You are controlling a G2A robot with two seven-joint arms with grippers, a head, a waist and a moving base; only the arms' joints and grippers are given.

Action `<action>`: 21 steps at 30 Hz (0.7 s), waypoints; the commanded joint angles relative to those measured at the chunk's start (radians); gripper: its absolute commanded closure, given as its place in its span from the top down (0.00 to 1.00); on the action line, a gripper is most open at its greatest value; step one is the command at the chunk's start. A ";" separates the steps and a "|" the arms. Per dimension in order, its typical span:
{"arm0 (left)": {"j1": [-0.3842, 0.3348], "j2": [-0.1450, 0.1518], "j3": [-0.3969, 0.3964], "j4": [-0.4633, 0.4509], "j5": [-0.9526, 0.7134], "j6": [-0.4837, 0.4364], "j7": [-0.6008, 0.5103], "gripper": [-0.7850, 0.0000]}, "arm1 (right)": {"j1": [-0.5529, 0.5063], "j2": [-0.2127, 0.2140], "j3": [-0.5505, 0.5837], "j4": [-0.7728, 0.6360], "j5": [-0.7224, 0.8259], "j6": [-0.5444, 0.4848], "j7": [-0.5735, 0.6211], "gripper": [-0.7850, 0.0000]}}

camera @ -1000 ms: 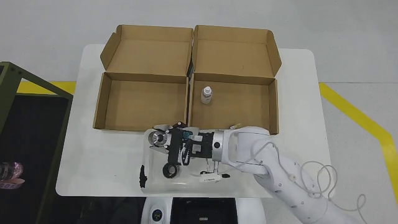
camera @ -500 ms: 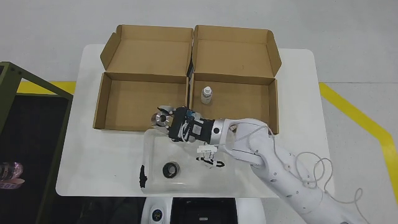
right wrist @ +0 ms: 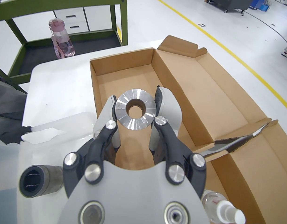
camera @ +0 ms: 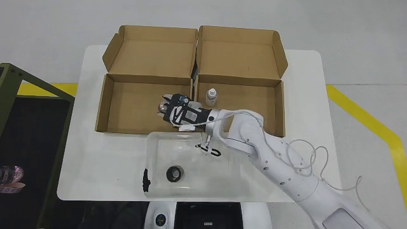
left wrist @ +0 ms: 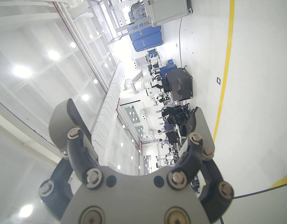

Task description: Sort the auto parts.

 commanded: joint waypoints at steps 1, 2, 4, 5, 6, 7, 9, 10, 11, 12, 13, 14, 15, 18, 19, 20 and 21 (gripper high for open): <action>0.000 0.000 0.000 0.000 0.000 0.000 0.000 1.00 | 0.024 -0.009 -0.013 0.024 -0.012 0.013 0.020 0.00; 0.000 0.000 0.000 0.000 0.000 0.000 0.000 1.00 | 0.034 -0.014 -0.019 0.035 -0.012 0.020 0.027 0.00; 0.000 0.000 0.000 0.000 0.000 0.000 0.000 1.00 | 0.053 -0.023 -0.031 0.059 -0.018 0.030 0.047 0.00; 0.000 0.000 0.000 0.000 0.000 0.000 0.000 1.00 | 0.063 -0.027 -0.037 0.071 -0.019 0.034 0.057 0.00; 0.000 0.000 0.000 0.000 0.000 0.000 0.000 1.00 | 0.073 -0.032 -0.042 0.086 -0.020 0.040 0.067 0.00; 0.000 0.000 0.000 0.000 0.000 0.000 0.000 1.00 | 0.083 -0.037 -0.048 0.101 -0.022 0.044 0.074 0.00; 0.000 0.000 0.000 0.000 0.000 0.000 0.000 1.00 | 0.105 -0.048 -0.063 0.134 -0.030 0.044 0.087 0.00; 0.000 0.000 0.000 0.000 0.000 0.000 0.000 1.00 | 0.115 -0.054 -0.071 0.154 -0.027 0.043 0.091 0.00; 0.000 0.000 0.000 0.000 0.000 0.000 0.000 1.00 | 0.125 -0.059 -0.079 0.174 -0.025 0.042 0.095 0.00; 0.000 0.000 0.000 0.000 0.000 0.000 0.000 1.00 | 0.135 -0.065 -0.086 0.193 -0.025 0.042 0.098 0.00; 0.000 0.000 0.000 0.000 0.000 0.000 0.000 1.00 | 0.143 -0.071 -0.092 0.211 -0.024 0.043 0.101 0.00; 0.000 0.000 0.000 0.000 0.000 0.000 0.000 1.00 | 0.151 -0.076 -0.098 0.231 -0.022 0.044 0.102 0.00; 0.000 0.000 0.000 0.000 0.000 0.000 0.000 1.00 | 0.159 -0.081 -0.103 0.249 -0.024 0.046 0.104 0.00; 0.000 0.000 0.000 0.000 0.000 0.000 0.000 1.00 | 0.179 -0.097 -0.121 0.296 -0.033 0.052 0.112 0.00; 0.000 0.000 0.000 0.000 0.000 0.000 0.000 1.00 | 0.186 -0.103 -0.128 0.308 -0.037 0.055 0.114 0.00; 0.000 0.000 0.000 0.000 0.000 0.000 0.000 1.00 | 0.192 -0.108 -0.135 0.321 -0.041 0.058 0.118 0.00; 0.000 0.000 0.000 0.000 0.000 0.000 0.000 1.00 | 0.198 -0.114 -0.141 0.331 -0.045 0.064 0.119 0.00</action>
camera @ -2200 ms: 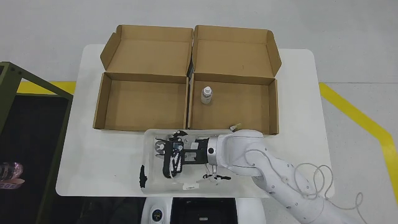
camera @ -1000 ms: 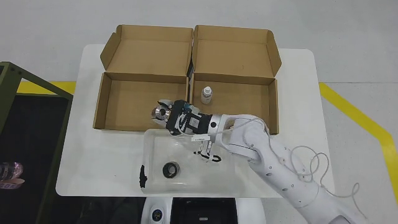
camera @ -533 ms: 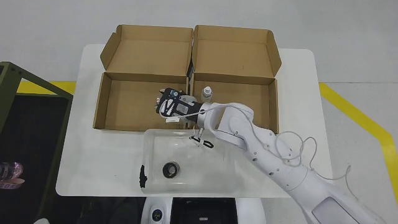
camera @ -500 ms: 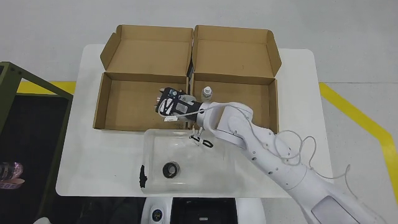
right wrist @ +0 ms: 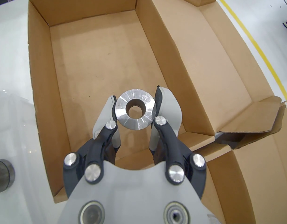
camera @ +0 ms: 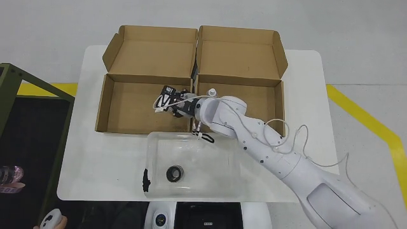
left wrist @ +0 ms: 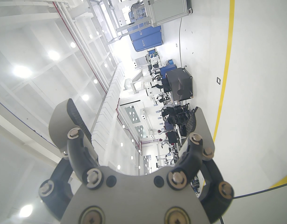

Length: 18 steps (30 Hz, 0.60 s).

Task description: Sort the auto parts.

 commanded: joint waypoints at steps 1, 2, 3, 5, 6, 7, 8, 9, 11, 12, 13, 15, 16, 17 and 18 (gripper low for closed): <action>0.000 0.000 0.000 0.000 0.000 0.000 0.000 1.00 | 0.011 -0.011 -0.012 0.024 -0.006 0.009 0.002 0.00; 0.000 0.000 0.000 0.000 0.000 0.000 0.000 1.00 | 0.017 -0.017 -0.017 0.035 -0.010 0.014 0.003 0.00; 0.000 0.000 0.000 0.000 0.000 0.000 0.000 1.00 | 0.023 -0.022 -0.021 0.045 -0.014 0.019 0.003 0.00; 0.000 0.000 0.000 0.000 0.000 0.000 0.000 1.00 | 0.035 -0.032 -0.030 0.062 -0.027 0.028 0.005 0.00; 0.000 0.000 0.000 0.000 0.000 0.000 0.000 1.00 | 0.039 -0.037 -0.033 0.070 -0.030 0.031 0.007 0.00; 0.000 0.000 0.000 0.000 0.000 0.000 0.000 1.00 | 0.044 -0.042 -0.037 0.078 -0.033 0.033 0.010 0.00; 0.000 0.000 0.000 0.000 0.000 0.000 0.000 1.00 | 0.049 -0.047 -0.040 0.085 -0.038 0.034 0.014 0.00; 0.000 0.000 0.000 0.000 0.000 0.000 0.000 1.00 | 0.053 -0.051 -0.044 0.092 -0.042 0.036 0.016 0.00; 0.000 0.000 0.000 0.000 0.000 0.000 0.000 1.00 | 0.061 -0.060 -0.049 0.106 -0.049 0.040 0.019 0.00; 0.000 0.000 0.000 0.000 0.000 0.000 0.000 1.00 | 0.064 -0.065 -0.052 0.113 -0.055 0.042 0.023 0.02; 0.000 0.000 0.000 0.000 0.000 0.000 0.000 1.00 | 0.069 -0.069 -0.056 0.119 -0.064 0.043 0.029 0.04; 0.000 0.000 0.000 0.000 0.000 0.000 0.000 1.00 | 0.074 -0.077 -0.062 0.131 -0.075 0.046 0.036 0.05; 0.000 0.000 0.000 0.000 0.000 0.000 0.000 1.00 | 0.076 -0.081 -0.064 0.138 -0.079 0.045 0.040 0.08; 0.000 0.000 0.000 0.000 0.000 0.000 0.000 1.00 | 0.080 -0.084 -0.067 0.144 -0.089 0.045 0.047 0.15; 0.000 0.000 0.000 0.000 0.000 0.000 0.000 1.00 | 0.083 -0.087 -0.070 0.148 -0.099 0.046 0.051 0.16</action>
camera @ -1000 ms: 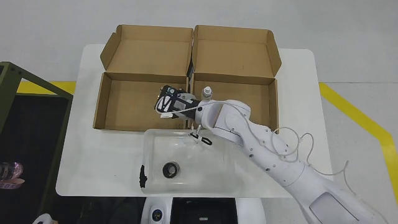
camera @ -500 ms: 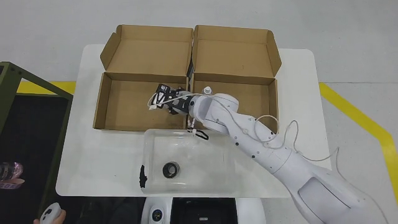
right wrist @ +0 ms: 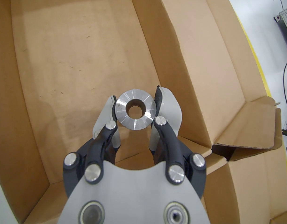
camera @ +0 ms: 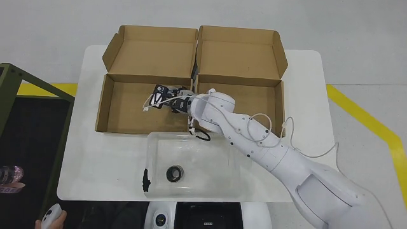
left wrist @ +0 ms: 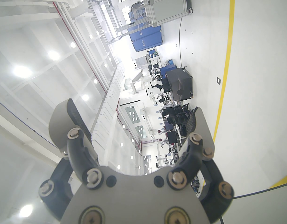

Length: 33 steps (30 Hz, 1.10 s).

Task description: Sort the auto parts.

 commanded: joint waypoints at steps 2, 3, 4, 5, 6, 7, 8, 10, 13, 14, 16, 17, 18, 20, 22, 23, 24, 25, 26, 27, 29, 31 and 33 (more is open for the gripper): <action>0.000 0.000 0.000 0.000 0.000 0.000 0.000 1.00 | 0.002 -0.009 -0.006 0.011 -0.024 0.004 0.009 0.27; 0.000 0.000 0.000 0.000 0.000 0.000 0.000 1.00 | 0.003 -0.011 -0.007 0.013 -0.035 0.006 0.012 0.33; 0.000 0.000 0.000 0.000 0.000 0.000 0.000 1.00 | 0.002 -0.013 -0.007 0.014 -0.043 0.009 0.013 0.36; 0.000 0.000 0.000 0.000 0.000 0.000 0.000 1.00 | 0.001 -0.014 -0.006 0.016 -0.051 0.010 0.015 0.38; 0.000 0.000 0.000 0.000 0.000 0.000 0.000 1.00 | 0.000 -0.015 -0.005 0.018 -0.058 0.010 0.018 0.40; 0.000 0.000 0.000 0.000 0.000 0.000 0.000 1.00 | -0.002 -0.016 -0.004 0.019 -0.063 0.009 0.019 0.42; 0.000 0.000 0.000 0.000 0.000 0.000 0.000 1.00 | -0.003 -0.017 -0.001 0.020 -0.067 0.007 0.021 0.43; 0.000 0.000 0.000 0.000 0.000 0.000 0.000 1.00 | -0.006 -0.019 0.004 0.020 -0.072 0.004 0.022 0.43; 0.000 0.000 0.000 0.000 0.000 0.000 0.000 1.00 | -0.010 -0.021 0.014 0.009 -0.082 -0.005 0.021 0.43; 0.000 0.000 0.000 0.000 0.000 0.000 0.000 1.00 | -0.012 -0.021 0.019 0.000 -0.085 -0.008 0.018 0.43; 0.000 0.000 0.000 0.000 0.000 0.000 0.000 1.00 | -0.019 -0.020 0.031 -0.025 -0.082 -0.017 0.011 0.44; 0.000 0.000 0.000 0.000 0.000 0.000 0.000 1.00 | -0.021 -0.019 0.037 -0.040 -0.086 -0.024 0.012 0.44; 0.000 0.000 0.000 0.000 0.000 0.000 0.000 1.00 | -0.025 -0.017 0.044 -0.057 -0.086 -0.030 0.012 0.44; 0.000 0.000 0.000 0.000 0.000 0.000 0.000 1.00 | -0.035 -0.013 0.060 -0.088 -0.082 -0.048 0.016 0.45; 0.000 0.000 0.000 0.000 0.000 0.000 0.000 1.00 | -0.049 -0.008 0.076 -0.118 -0.071 -0.074 0.020 0.47; 0.000 0.000 0.000 0.000 0.000 0.000 0.000 1.00 | -0.055 -0.005 0.084 -0.133 -0.067 -0.091 0.026 0.48; 0.000 0.000 0.000 0.000 0.000 0.000 0.000 1.00 | -0.062 -0.002 0.091 -0.149 -0.070 -0.102 0.032 0.49; 0.000 0.000 0.000 0.000 0.000 0.000 0.000 1.00 | -0.071 0.001 0.099 -0.168 -0.073 -0.111 0.035 0.49; 0.000 0.000 0.000 0.000 0.000 0.000 0.000 1.00 | -0.082 0.006 0.108 -0.187 -0.077 -0.117 0.036 0.49; 0.000 0.000 0.000 0.000 0.000 0.000 0.000 1.00 | -0.097 0.010 0.117 -0.207 -0.078 -0.123 0.035 0.50; 0.000 0.000 0.000 0.000 0.000 0.000 0.000 1.00 | -0.132 0.020 0.140 -0.252 -0.055 -0.150 0.025 0.54; 0.000 0.000 0.000 0.000 0.000 0.000 0.000 1.00 | -0.168 0.030 0.161 -0.300 -0.045 -0.174 0.022 0.59; 0.000 0.000 0.000 0.000 0.000 0.000 0.000 1.00 | -0.204 0.040 0.181 -0.352 -0.037 -0.199 0.022 0.62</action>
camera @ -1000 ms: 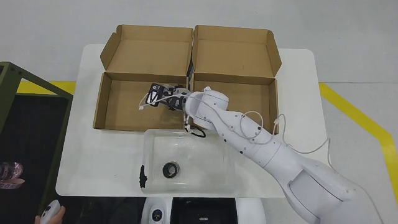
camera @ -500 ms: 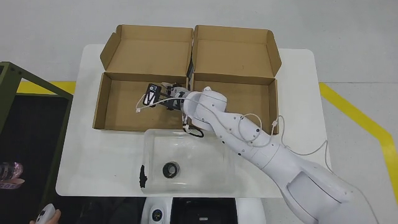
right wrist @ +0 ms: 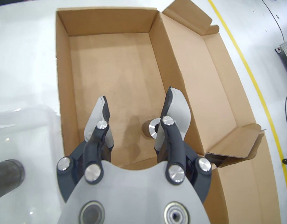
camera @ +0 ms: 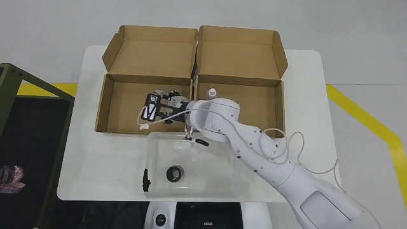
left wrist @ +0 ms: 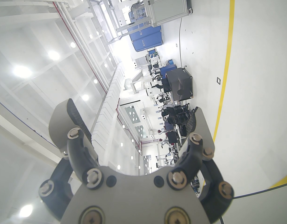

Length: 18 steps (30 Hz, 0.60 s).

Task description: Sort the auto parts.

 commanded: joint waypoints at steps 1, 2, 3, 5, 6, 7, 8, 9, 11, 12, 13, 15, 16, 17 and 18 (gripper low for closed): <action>0.000 0.000 0.000 0.000 0.000 0.000 0.000 1.00 | -0.039 0.010 0.019 -0.052 0.010 -0.028 0.000 0.64; 0.000 0.000 0.000 0.000 0.000 0.000 0.000 1.00 | -0.056 0.016 0.027 -0.077 0.009 -0.040 0.004 0.64; 0.000 0.000 0.000 0.000 0.000 0.000 0.000 1.00 | -0.077 0.021 0.034 -0.102 0.011 -0.051 0.003 0.66; 0.000 0.000 0.000 0.000 0.000 0.000 0.000 1.00 | -0.114 0.030 0.047 -0.150 0.010 -0.074 0.006 0.67; 0.000 0.000 0.000 0.000 0.000 0.000 0.000 1.00 | -0.134 0.035 0.052 -0.175 0.009 -0.086 0.005 0.70; 0.000 0.000 0.000 0.000 0.000 0.000 0.000 1.00 | -0.151 0.040 0.057 -0.197 0.004 -0.094 0.008 0.70; 0.000 0.000 0.000 0.000 0.000 0.000 0.000 1.00 | -0.169 0.044 0.059 -0.221 0.000 -0.104 0.010 0.73; 0.000 0.000 0.000 0.000 0.000 0.000 0.000 1.00 | -0.188 0.048 0.064 -0.242 -0.003 -0.111 0.011 0.73; 0.000 0.000 0.000 0.000 0.000 0.000 0.000 1.00 | -0.224 0.058 0.071 -0.281 -0.014 -0.133 0.017 0.75; 0.000 0.000 0.000 0.000 0.000 0.000 0.000 1.00 | -0.243 0.062 0.075 -0.298 -0.016 -0.144 0.018 0.74; 0.000 0.000 0.000 0.000 0.000 0.000 0.000 1.00 | -0.262 0.067 0.079 -0.313 -0.018 -0.155 0.020 0.75; 0.000 0.000 0.000 0.000 0.000 0.000 0.000 1.00 | -0.297 0.077 0.086 -0.343 -0.028 -0.177 0.024 0.75; 0.000 0.000 0.000 0.000 0.000 0.000 0.000 1.00 | -0.314 0.082 0.091 -0.356 -0.035 -0.184 0.025 0.76; 0.000 0.000 0.000 0.000 0.000 0.000 0.000 1.00 | -0.332 0.086 0.094 -0.369 -0.041 -0.191 0.025 0.75; 0.000 0.000 0.000 0.000 0.000 0.000 0.000 1.00 | -0.349 0.090 0.096 -0.381 -0.045 -0.204 0.024 0.75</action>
